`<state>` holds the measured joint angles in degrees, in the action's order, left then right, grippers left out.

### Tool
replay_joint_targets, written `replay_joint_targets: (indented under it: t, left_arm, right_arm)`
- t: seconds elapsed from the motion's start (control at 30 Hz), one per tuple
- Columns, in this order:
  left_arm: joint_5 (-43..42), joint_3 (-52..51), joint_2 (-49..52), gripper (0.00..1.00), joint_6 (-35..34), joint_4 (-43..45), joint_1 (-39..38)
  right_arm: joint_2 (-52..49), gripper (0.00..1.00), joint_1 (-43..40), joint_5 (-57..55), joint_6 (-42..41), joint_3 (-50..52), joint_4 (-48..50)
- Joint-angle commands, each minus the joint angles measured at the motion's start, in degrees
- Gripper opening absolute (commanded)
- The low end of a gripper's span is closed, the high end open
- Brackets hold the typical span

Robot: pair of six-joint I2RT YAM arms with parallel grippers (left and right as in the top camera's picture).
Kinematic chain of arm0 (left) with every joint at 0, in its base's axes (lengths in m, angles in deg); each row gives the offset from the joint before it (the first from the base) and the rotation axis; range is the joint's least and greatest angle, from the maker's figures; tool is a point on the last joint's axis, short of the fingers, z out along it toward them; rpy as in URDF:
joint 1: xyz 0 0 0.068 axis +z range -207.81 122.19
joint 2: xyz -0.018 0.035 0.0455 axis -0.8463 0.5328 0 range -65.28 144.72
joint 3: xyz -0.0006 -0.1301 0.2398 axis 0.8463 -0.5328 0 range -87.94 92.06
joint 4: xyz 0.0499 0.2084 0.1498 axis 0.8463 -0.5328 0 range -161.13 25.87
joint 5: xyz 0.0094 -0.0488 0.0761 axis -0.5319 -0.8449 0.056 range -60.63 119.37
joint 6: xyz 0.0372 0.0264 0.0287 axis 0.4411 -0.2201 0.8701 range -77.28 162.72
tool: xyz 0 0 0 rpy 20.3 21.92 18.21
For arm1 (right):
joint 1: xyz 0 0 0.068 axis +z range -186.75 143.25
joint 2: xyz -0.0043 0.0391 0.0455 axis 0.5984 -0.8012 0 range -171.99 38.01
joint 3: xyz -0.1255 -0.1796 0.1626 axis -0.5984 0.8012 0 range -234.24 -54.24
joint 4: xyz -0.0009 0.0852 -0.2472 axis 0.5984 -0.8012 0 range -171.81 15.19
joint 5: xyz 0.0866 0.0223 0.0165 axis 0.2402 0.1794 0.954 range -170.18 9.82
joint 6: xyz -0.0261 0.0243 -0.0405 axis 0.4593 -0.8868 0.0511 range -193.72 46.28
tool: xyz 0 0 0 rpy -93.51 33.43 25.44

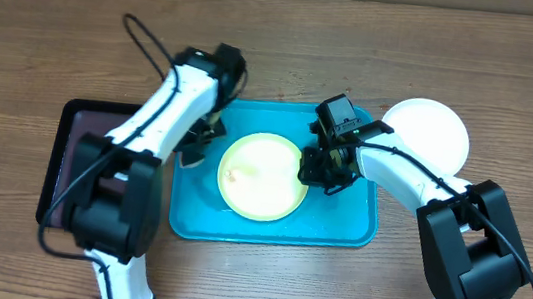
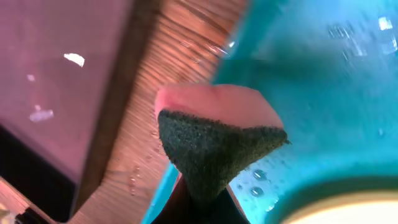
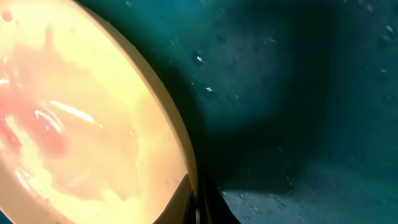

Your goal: Clean dirty plates on tray and stack at the side

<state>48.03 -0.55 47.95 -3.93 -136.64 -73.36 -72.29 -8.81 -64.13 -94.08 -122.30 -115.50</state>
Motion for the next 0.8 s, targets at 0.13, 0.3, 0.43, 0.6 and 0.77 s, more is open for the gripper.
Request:
replay_joint_targets:
  t: [0.13, 0.3, 0.43, 0.6, 0.77]
  left_arm:
    - [-4.39, 1.79, -13.05, 0.05, 3.23, -0.76, 9.05]
    - [-11.06, 1.42, -14.29, 0.04, 7.72, -3.28, 19.91]
    - [-12.61, -1.36, -14.25, 0.05, 8.74, -3.34, 26.36]
    - [-14.36, -5.92, -14.25, 0.04, 10.51, -1.07, 31.12]
    - [-21.27, -10.95, -14.23, 0.05, 12.9, 4.26, 34.84]
  right_arm:
    - [5.09, 0.04, 1.9, -7.96, 5.62, -10.78, -12.52]
    - [6.58, 0.04, 6.67, -28.24, 5.77, -24.65, -25.2]
    - [6.58, 0.04, 11.41, -44.15, 6.95, -33.07, -30.75]
    - [6.6, 0.04, 17.57, -65.16, 7.06, -38.51, -34.1]
    - [6.58, 0.04, 24.55, -79.41, 15.32, -39.39, -34.86]
